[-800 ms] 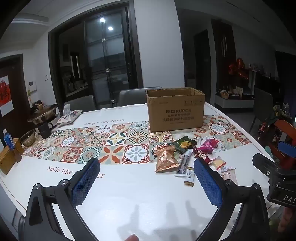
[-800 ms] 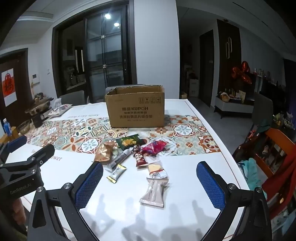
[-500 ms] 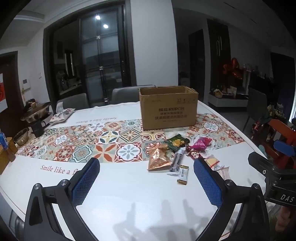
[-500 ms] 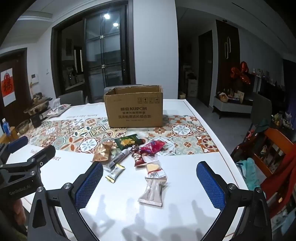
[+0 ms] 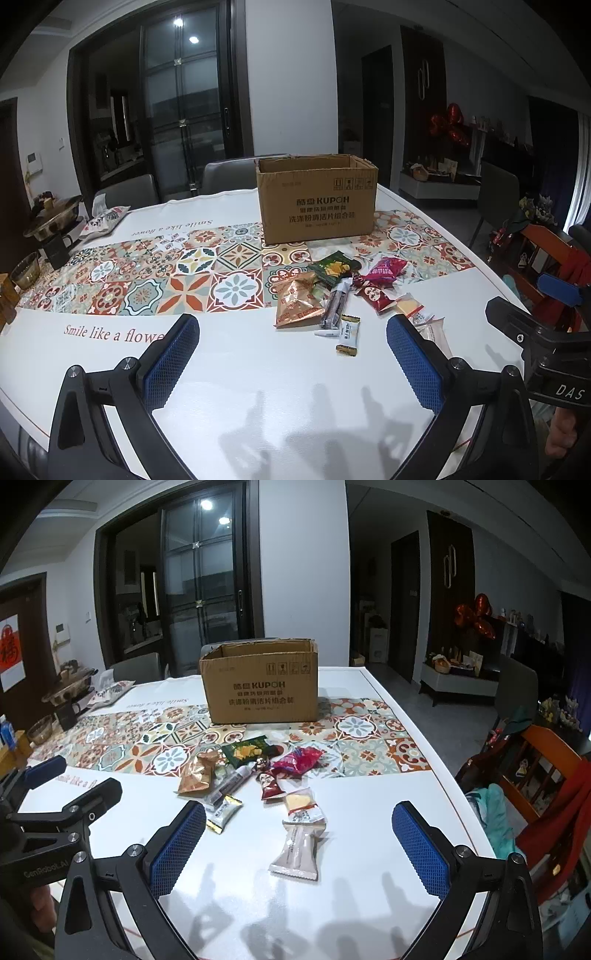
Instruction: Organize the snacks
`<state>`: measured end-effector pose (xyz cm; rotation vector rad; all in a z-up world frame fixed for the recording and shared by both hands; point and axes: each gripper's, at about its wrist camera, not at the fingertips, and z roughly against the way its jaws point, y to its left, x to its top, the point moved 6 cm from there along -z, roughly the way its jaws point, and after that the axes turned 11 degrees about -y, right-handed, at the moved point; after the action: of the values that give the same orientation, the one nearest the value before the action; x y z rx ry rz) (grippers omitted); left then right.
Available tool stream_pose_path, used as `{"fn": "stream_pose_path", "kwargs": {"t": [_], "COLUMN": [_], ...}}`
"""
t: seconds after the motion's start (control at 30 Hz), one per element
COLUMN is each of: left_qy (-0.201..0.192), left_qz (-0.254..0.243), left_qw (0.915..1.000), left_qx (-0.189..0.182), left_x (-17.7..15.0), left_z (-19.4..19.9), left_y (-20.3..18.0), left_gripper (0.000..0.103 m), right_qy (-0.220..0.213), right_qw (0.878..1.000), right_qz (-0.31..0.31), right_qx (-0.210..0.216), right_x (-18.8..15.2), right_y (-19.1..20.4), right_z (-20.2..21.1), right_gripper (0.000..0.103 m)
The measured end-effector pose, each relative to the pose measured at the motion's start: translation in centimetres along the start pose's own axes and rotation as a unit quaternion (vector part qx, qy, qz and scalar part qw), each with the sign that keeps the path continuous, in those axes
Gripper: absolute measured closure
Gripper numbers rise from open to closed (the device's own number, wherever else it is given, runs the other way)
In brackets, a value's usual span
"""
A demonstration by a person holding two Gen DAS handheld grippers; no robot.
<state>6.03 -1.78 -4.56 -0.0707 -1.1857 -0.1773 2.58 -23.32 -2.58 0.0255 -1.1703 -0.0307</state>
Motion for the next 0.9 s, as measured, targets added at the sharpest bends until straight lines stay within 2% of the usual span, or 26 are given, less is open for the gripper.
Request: {"fn": "stream_pose_path", "kwargs": {"t": [0.9], "left_qy": [-0.007], "left_qz": [-0.001], "left_qw": [1.0000], "left_qx": [0.003], "left_x": [0.21], "left_z": [0.19], "left_y": [0.02], "left_gripper": [0.000], "right_qy": [0.003], "right_qw": [1.000], "right_qz": [0.000], "right_qx": [0.001], "right_x": [-0.15], "right_y": [0.17], "right_z": [-0.20], "right_gripper": [0.001]}}
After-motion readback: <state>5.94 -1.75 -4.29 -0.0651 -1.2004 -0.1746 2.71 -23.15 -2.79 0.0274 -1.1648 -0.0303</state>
